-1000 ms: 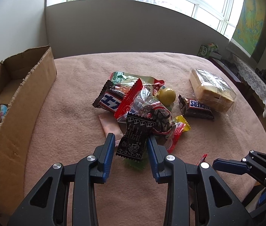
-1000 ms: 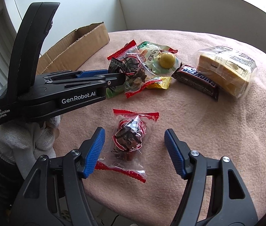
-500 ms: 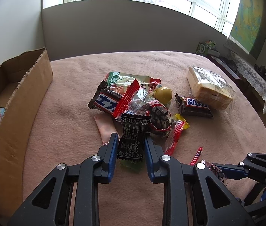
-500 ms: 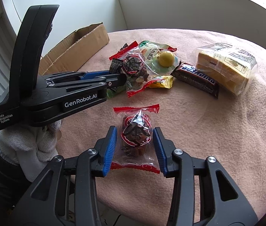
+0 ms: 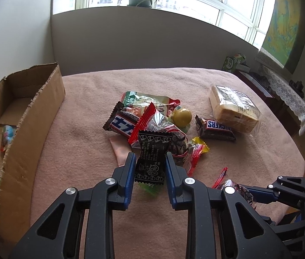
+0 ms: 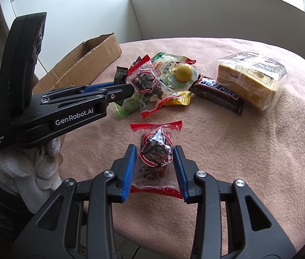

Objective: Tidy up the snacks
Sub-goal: 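Release the red bag into the box while left tool drops black packet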

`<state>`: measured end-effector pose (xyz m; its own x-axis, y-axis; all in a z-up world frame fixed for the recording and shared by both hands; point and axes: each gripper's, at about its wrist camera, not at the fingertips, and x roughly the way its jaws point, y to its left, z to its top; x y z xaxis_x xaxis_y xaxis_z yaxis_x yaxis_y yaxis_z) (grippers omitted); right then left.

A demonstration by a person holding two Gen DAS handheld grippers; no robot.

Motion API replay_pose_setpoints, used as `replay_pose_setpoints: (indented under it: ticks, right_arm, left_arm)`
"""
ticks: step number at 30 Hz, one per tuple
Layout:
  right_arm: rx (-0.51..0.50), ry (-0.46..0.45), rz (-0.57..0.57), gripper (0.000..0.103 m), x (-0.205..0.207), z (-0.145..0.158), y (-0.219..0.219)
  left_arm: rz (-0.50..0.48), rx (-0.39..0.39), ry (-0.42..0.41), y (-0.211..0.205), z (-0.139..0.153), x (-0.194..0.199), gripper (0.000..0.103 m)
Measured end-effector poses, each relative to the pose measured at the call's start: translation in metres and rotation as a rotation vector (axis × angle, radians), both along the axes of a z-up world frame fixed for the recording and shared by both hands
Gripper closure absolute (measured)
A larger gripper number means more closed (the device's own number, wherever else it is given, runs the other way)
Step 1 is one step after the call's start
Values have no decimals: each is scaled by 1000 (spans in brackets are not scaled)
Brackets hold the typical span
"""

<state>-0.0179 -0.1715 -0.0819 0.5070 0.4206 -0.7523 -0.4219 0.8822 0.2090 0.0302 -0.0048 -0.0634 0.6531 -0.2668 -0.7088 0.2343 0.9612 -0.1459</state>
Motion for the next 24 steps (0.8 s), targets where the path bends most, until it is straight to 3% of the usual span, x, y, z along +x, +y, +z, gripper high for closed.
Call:
replay_pose_setpoints:
  ticks: [15,24]
  right_arm:
    - [39,-125,13,67,-6,51,13]
    - [42,-207,86,67,16,86,75]
  left_arm:
    - [108,-61,-122,51,38,-28,78]
    - [228,-83,-198,104,56,-45,78]
